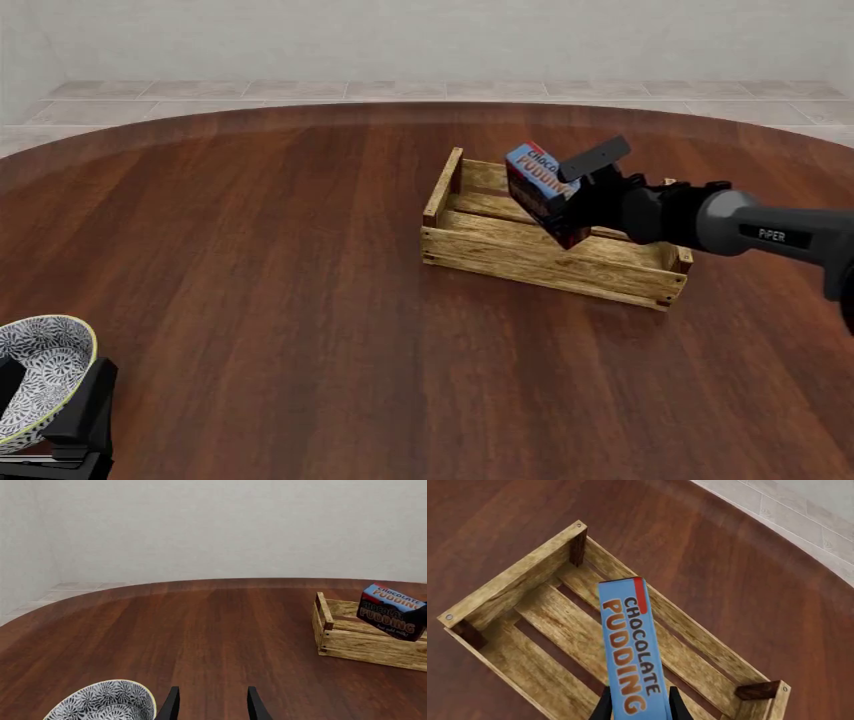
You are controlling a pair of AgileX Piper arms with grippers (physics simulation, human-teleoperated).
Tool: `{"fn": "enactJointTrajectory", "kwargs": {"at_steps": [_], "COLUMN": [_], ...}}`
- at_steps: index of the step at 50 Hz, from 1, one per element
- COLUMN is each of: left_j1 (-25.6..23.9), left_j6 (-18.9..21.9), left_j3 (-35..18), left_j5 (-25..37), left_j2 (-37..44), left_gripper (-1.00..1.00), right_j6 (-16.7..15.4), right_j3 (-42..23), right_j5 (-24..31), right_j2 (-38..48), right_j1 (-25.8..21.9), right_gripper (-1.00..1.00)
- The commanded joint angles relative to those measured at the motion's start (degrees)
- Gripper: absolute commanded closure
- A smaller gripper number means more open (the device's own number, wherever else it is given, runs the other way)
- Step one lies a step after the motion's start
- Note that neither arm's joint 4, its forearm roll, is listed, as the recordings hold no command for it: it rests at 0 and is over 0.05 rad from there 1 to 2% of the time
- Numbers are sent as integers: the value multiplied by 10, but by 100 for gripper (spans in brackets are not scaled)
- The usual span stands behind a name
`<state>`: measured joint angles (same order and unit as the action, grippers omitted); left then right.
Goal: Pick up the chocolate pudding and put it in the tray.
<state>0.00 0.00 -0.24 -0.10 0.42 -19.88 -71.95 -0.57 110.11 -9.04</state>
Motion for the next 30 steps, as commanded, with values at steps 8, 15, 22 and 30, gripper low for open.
{"fn": "enactJointTrajectory", "kwargs": {"at_steps": [8,15,22,30], "left_j1": [0,0,0,0], "left_j6": [0,0,0,0], "left_j3": [0,0,0,0], "left_j5": [0,0,0,0], "left_j2": [0,0,0,0], "left_gripper": [-100,-100,-100,-100], "right_j6": [11,11,13,16], "right_j3": [-9,-12,-17,-11], "right_j5": [-6,-6,-9,-18], "right_j2": [14,17,25,30], "right_j1": [1,2,6,4], "right_gripper": [100,100,100,100]}}
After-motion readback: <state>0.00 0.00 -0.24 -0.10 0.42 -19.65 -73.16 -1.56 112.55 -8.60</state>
